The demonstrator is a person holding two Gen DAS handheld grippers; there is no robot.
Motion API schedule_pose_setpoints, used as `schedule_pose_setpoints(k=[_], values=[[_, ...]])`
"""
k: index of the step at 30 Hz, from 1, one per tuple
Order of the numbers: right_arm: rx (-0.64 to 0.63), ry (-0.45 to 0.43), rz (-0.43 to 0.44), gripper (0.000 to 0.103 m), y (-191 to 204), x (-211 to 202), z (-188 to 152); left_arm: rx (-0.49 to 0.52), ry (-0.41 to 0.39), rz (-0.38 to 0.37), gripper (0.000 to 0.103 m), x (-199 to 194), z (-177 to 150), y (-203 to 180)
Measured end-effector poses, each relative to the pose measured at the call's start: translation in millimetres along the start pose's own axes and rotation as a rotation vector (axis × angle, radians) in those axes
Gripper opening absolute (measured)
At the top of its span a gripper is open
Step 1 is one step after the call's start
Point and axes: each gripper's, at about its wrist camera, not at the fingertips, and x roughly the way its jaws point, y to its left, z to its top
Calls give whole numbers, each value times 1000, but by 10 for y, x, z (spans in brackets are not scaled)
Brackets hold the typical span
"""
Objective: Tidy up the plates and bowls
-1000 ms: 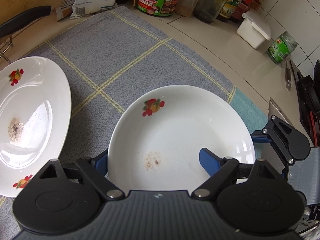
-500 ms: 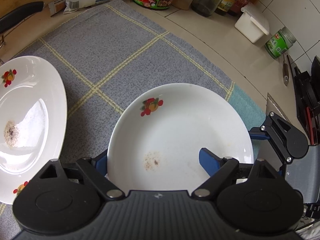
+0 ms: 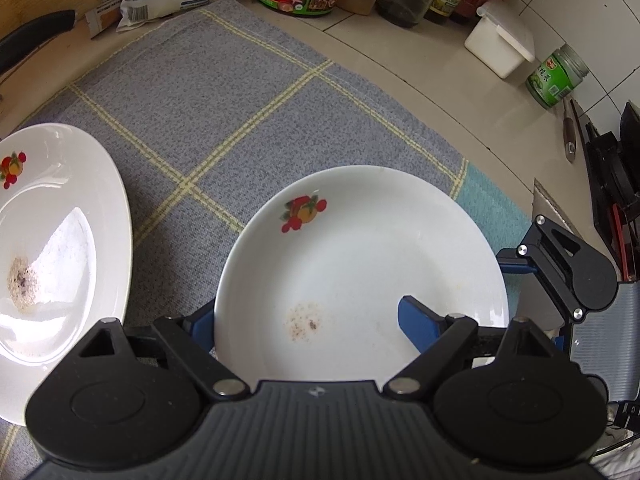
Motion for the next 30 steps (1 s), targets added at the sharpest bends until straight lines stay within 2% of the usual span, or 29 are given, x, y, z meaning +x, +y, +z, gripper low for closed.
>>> schedule_pose_setpoints(k=[16, 30], values=[[1, 10, -26, 103, 12, -50, 61, 13, -23, 21, 89, -55, 8, -50], [-25, 17, -38, 103, -216, -51, 161, 8, -83, 28, 89, -96, 214, -78]])
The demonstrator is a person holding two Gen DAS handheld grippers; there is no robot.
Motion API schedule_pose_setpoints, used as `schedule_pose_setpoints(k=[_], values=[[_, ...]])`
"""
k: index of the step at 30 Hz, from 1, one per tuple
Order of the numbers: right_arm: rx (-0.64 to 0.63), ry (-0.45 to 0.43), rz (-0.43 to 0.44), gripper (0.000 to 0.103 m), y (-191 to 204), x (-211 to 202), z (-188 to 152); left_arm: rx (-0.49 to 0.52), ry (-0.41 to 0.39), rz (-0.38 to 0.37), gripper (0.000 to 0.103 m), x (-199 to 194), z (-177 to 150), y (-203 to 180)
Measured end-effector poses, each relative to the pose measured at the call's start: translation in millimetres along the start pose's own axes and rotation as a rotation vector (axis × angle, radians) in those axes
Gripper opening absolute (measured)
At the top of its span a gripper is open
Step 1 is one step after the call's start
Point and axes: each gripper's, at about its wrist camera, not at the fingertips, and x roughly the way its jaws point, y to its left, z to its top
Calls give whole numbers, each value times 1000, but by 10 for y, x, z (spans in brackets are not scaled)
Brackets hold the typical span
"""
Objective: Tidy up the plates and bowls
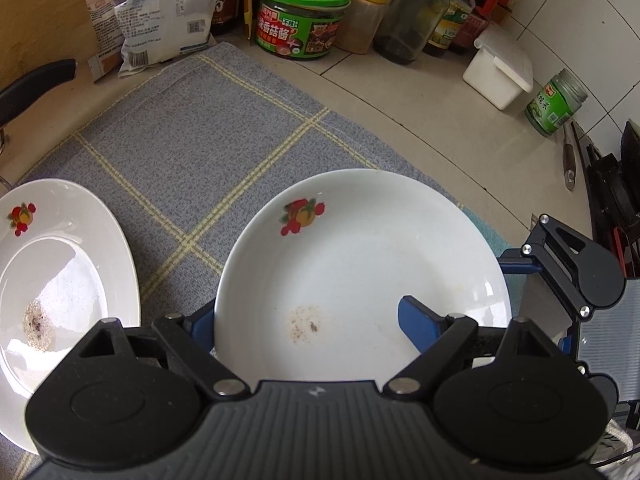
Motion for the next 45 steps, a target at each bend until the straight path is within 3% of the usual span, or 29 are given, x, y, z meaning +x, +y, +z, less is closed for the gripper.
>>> schedule_pose_setpoints(k=[23, 35, 45], values=[[9, 12, -25, 103, -553, 418, 209, 1, -77, 70, 89, 334, 528, 172], [26, 15, -40, 103, -611, 509, 230, -19, -72, 81, 89, 446, 564, 243], [15, 11, -57, 103, -572, 478, 206, 22, -73, 104, 92, 432, 521, 201]])
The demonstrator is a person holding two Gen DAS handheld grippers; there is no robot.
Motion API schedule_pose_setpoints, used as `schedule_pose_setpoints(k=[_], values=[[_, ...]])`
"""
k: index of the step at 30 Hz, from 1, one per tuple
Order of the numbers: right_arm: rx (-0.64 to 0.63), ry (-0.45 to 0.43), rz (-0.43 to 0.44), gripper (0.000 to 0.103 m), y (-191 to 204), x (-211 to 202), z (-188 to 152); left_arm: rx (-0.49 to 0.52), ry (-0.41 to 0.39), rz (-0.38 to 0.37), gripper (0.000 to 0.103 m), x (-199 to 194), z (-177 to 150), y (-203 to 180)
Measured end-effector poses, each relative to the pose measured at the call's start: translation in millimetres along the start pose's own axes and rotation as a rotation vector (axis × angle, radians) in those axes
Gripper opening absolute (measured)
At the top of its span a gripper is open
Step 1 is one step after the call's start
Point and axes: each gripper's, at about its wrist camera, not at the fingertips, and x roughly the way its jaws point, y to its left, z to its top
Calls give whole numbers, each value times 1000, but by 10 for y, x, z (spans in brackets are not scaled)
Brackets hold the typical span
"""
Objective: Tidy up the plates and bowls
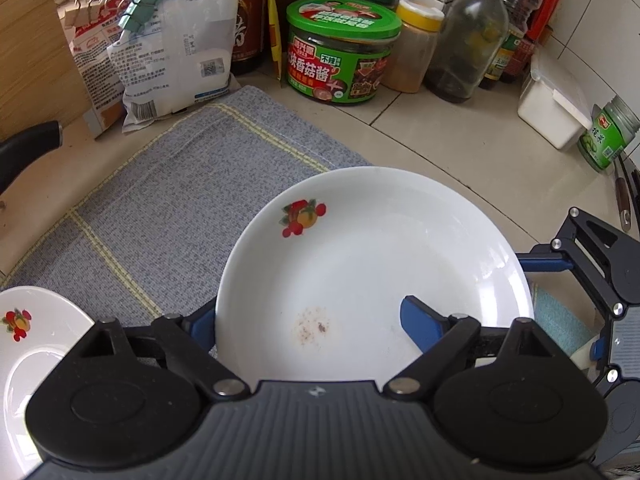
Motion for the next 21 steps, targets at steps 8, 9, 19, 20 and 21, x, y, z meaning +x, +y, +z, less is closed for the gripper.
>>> schedule_pose_setpoints(k=[8, 9, 19, 20, 21], values=[[37, 6, -21, 103, 15, -87, -20, 35, -72, 66, 93, -275, -129, -33], [48, 11, -25, 103, 13, -99, -28, 42, -85, 71, 93, -331, -154, -37], [149, 48, -64, 103, 84, -285, -160, 25, -243, 153, 99, -1048, -624, -349], [146, 49, -68, 103, 108, -307, -170, 9, -259, 158, 99, -1105, -678, -381], [143, 47, -68, 103, 129, -332, -179, -6, -274, 165, 99, -1168, -741, -409]])
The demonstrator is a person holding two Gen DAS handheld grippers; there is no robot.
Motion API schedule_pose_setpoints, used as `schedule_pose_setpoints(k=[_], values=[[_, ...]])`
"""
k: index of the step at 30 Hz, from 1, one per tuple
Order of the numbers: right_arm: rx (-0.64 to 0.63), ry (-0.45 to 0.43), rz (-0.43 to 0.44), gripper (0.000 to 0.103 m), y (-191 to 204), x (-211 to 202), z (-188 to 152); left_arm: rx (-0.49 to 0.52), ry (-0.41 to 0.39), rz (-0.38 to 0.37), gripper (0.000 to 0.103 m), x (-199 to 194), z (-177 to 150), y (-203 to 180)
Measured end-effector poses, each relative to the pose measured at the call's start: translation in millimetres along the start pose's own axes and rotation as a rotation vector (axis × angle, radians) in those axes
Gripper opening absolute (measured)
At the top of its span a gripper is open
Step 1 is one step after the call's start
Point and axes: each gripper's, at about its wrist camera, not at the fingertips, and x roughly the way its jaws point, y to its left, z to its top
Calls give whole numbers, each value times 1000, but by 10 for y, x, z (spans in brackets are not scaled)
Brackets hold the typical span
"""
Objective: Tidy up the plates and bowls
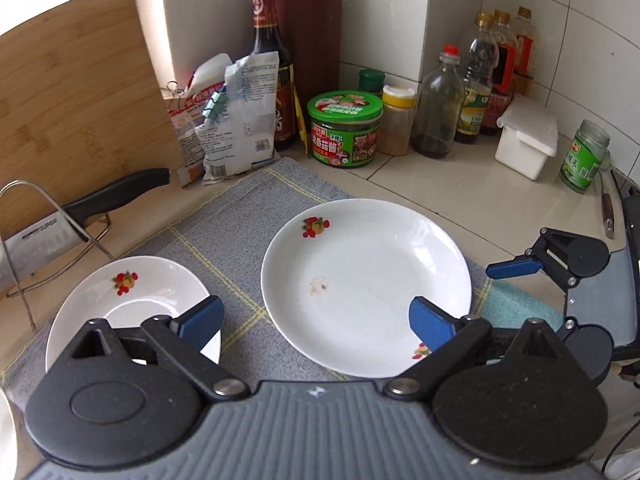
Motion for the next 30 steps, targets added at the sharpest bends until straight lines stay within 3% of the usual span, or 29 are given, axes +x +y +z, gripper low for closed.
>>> schedule_pose_setpoints(k=[7, 14, 30], values=[[-29, -15, 30, 103, 136, -91, -27, -85, -72, 111, 99, -434, -347, -127], [-67, 1, 63, 103, 369, -101, -28, -45, -86, 232, 99, -705, -741, -253], [-71, 72, 38, 103, 1284, -177, 72, -141, -113, 220, 101, -1426, -1675, 283]])
